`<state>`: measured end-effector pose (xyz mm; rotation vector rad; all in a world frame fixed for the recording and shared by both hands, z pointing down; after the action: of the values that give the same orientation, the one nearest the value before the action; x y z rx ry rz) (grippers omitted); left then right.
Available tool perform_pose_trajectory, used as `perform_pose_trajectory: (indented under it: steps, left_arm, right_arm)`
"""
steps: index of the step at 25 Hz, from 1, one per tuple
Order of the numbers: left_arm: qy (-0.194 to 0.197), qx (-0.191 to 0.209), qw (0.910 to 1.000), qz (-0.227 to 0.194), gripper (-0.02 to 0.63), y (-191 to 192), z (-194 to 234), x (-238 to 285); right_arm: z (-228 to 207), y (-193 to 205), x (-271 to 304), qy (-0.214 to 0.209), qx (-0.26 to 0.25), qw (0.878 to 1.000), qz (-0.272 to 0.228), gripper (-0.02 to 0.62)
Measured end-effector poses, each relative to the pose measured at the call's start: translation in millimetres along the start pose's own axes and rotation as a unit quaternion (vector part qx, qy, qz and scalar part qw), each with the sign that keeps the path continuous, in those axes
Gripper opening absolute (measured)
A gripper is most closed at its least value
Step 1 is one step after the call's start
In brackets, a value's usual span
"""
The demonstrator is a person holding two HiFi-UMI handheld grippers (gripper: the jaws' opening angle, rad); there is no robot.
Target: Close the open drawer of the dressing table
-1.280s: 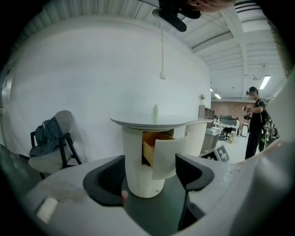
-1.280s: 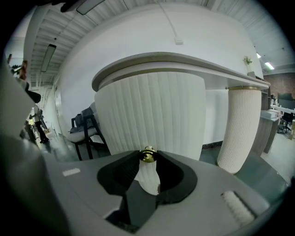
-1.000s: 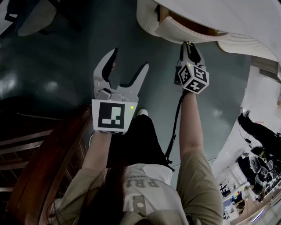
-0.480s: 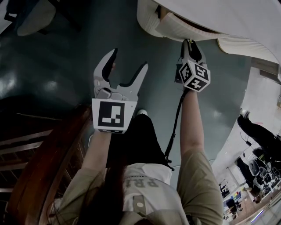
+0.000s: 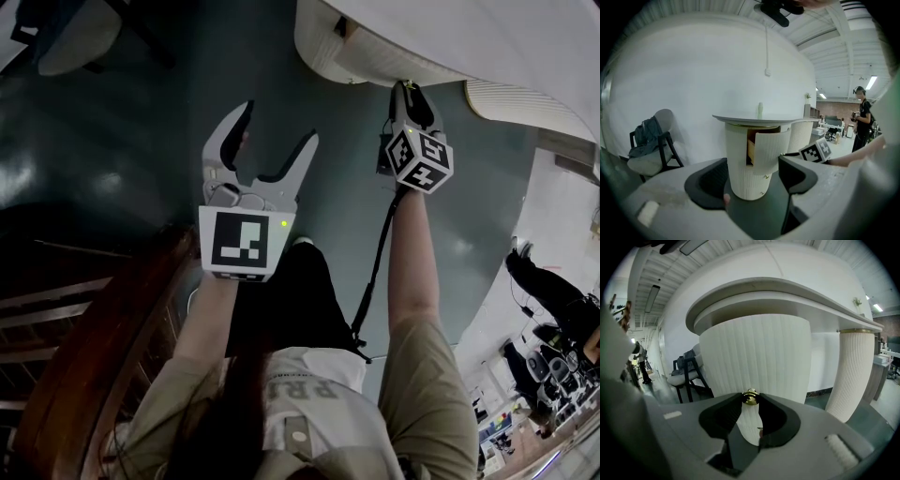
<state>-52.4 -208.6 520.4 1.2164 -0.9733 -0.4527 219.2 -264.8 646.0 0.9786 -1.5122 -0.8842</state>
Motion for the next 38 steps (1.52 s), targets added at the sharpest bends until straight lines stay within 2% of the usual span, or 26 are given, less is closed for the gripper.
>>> perform_pose_trajectory:
  steps: [18, 21, 24, 29, 33, 38]
  left_arm:
    - [-0.025, -0.024, 0.9993, -0.01, 0.348, -6.0, 6.5, 6.1]
    - [-0.023, -0.015, 0.9995, -0.017, 0.348, -8.8, 6.7, 6.8]
    - [-0.032, -0.027, 0.999, -0.019, 0.348, -9.1, 8.1, 5.5]
    - [-0.027, -0.003, 0.9994, -0.022, 0.348, -9.1, 13.7, 4.7]
    - [-0.035, -0.022, 0.9989, -0.022, 0.348, -10.0, 15.9, 3.0]
    - [-0.033, -0.012, 0.9991, -0.021, 0.348, -4.3, 21.2, 6.4]
  right_arm:
    - [-1.7, -9.3, 22.6, 0.004, 0.005, 1.0, -0.008, 0.118]
    - [-2.4, -9.7, 25.4, 0.007, 0.008, 1.0, -0.009, 0.118]
    - [-2.1, -10.7, 28.5, 0.008, 0.008, 1.0, -0.007, 0.118]
    - [-1.3, -13.2, 31.4, 0.012, 0.01, 1.0, -0.009, 0.118]
    - [-1.9, -15.5, 33.9, 0.014, 0.01, 1.0, -0.006, 0.118]
    - [-0.4, -15.0, 39.1, 0.02, 0.015, 1.0, -0.011, 0.118]
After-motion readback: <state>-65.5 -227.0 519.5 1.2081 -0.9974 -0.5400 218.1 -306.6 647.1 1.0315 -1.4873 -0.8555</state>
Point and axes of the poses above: the fingertips, and each gripper's own axes: x forward along the fingers, z to its left, y out of its underside, the point moved 8 cm from there along -x, backward along the fingers, and after that the axes turned 3 degrees about -z, right-handed, at the moved point
